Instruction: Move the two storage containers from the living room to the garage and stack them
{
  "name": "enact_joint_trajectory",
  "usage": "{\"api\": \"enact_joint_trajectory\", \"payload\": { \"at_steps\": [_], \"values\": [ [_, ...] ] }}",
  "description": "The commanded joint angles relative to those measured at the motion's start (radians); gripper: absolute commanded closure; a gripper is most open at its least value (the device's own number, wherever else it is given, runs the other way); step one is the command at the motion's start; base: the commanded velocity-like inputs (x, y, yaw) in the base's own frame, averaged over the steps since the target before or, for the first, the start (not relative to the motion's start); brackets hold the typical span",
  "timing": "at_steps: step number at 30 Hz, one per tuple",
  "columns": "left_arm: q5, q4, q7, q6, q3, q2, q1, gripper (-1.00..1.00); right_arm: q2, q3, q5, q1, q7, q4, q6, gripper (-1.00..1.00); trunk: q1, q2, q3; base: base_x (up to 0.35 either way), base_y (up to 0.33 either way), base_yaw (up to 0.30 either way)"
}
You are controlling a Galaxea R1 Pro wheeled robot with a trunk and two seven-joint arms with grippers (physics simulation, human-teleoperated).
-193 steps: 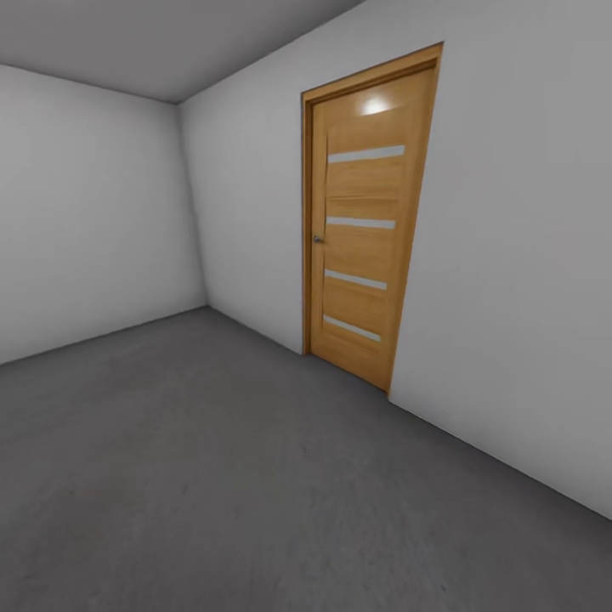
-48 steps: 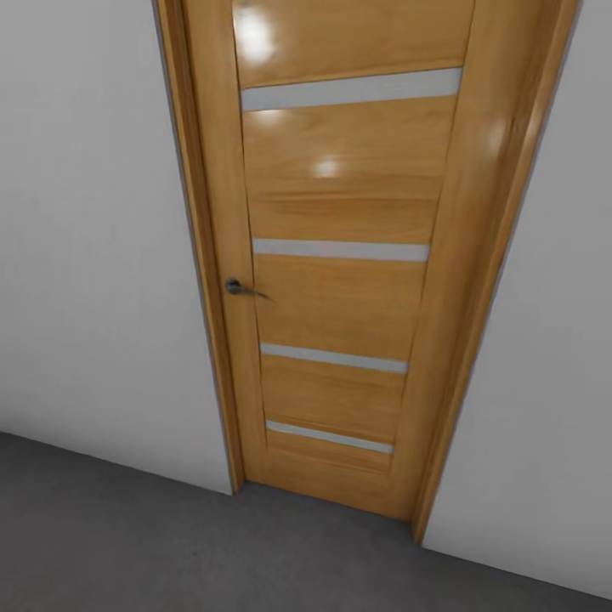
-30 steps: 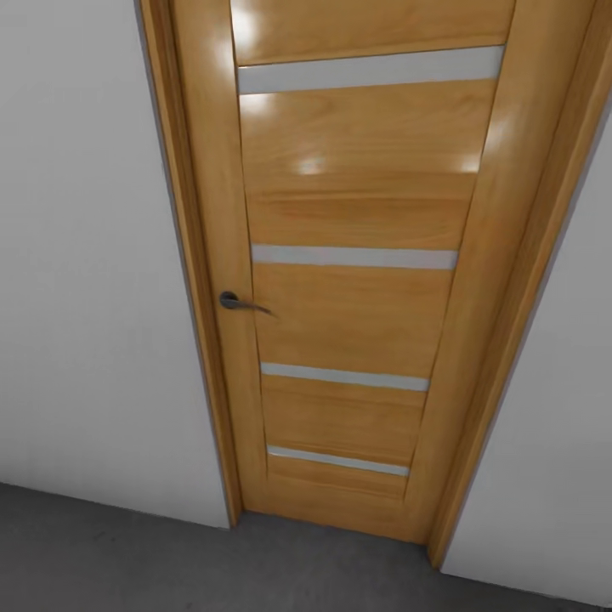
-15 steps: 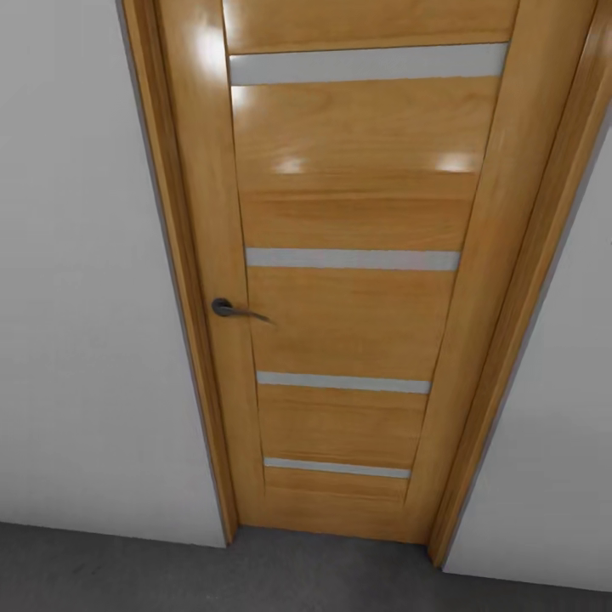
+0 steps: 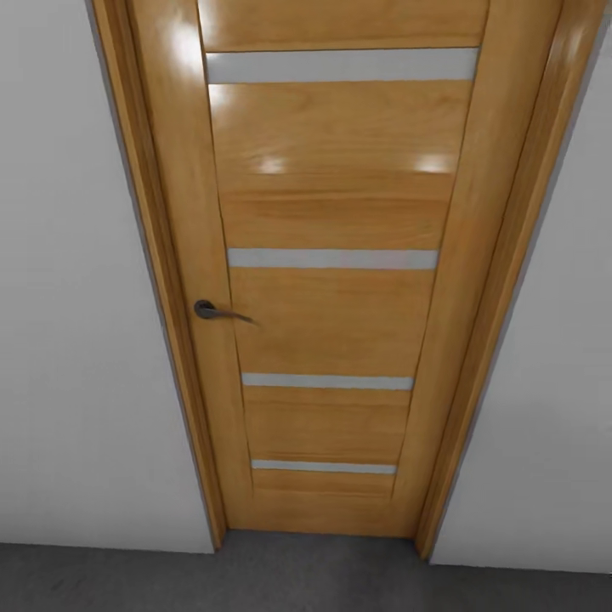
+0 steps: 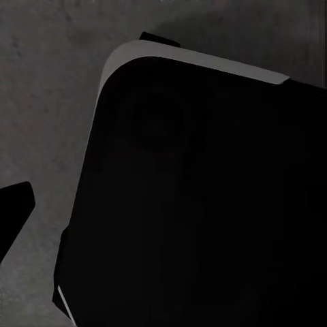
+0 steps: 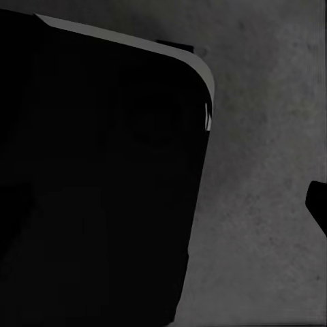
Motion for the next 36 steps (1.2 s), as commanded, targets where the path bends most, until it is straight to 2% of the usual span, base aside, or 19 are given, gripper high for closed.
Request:
{"api": "enact_joint_trajectory", "payload": {
  "at_steps": [1, 26, 36],
  "values": [
    [0.004, 0.0, 0.0, -0.003, 0.003, 0.0, 0.0, -1.0, 0.0, 0.001, 0.006, 0.0, 0.0, 0.0, -0.003, -1.0, 0.0, 0.0, -0.001, 0.0, 0.0, -0.08],
    [0.006, 0.0, -0.001, -0.002, 0.006, 0.0, 0.0, -1.0, -0.007, 0.005, 0.009, 0.0, 0.0, 0.0, -0.004, -1.0, 0.0, 0.0, -0.001, 0.0, 0.0, -0.008],
    [0.007, 0.0, -0.001, -0.002, 0.006, 0.0, 0.0, -1.0, -0.007, 0.008, 0.011, 0.0, 0.0, 0.0, -0.001, -1.0, 0.0, 0.0, -0.001, 0.0, -0.109, 0.0]
  ]
}}
